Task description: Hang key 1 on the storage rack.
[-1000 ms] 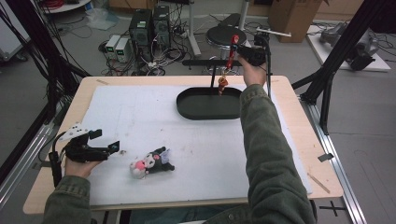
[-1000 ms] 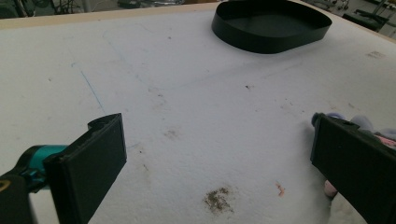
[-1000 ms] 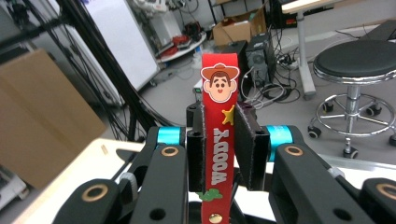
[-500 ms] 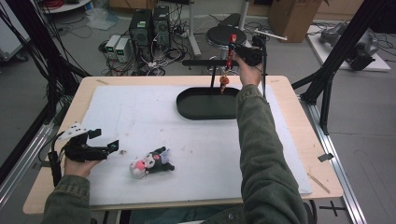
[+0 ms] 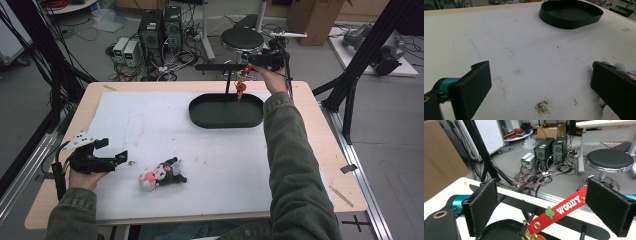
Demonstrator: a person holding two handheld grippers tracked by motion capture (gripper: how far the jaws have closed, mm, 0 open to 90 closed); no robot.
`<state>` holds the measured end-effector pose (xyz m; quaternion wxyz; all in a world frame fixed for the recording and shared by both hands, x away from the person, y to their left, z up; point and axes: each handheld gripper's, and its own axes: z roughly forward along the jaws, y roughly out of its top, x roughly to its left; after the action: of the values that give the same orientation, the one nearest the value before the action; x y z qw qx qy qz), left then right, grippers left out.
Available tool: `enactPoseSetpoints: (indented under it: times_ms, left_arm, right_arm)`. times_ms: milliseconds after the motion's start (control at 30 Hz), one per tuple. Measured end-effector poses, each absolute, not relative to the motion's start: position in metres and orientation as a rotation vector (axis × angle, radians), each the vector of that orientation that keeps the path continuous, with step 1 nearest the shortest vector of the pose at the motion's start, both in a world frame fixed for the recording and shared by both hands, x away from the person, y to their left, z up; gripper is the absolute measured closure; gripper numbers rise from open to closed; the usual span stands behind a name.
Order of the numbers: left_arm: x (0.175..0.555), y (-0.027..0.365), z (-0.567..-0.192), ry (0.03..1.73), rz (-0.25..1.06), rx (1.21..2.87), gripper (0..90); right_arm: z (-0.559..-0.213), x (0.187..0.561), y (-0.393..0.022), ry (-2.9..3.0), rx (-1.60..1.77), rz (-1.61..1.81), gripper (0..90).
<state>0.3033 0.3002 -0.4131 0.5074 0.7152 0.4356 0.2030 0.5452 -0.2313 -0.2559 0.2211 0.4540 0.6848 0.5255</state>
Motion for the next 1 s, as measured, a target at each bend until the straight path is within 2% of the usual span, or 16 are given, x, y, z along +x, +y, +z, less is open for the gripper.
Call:
enactPoseSetpoints:
  times_ms: [767,900,1000]
  left_arm:
    - [0.301,0.300,-0.412,1.058,0.495,1.716,3.9]
    - [0.301,0.300,-0.412,1.056,0.497,1.721,3.9]
    - [0.300,0.300,-0.411,1.050,0.493,1.710,3.9]
  right_arm:
    - [-0.232,0.508,-0.229,2.005,1.099,1.363,10.2]
    - [-0.231,0.499,-0.224,2.030,1.094,1.323,1.4]
    - [-0.227,0.490,-0.223,2.014,1.070,1.334,1.4]
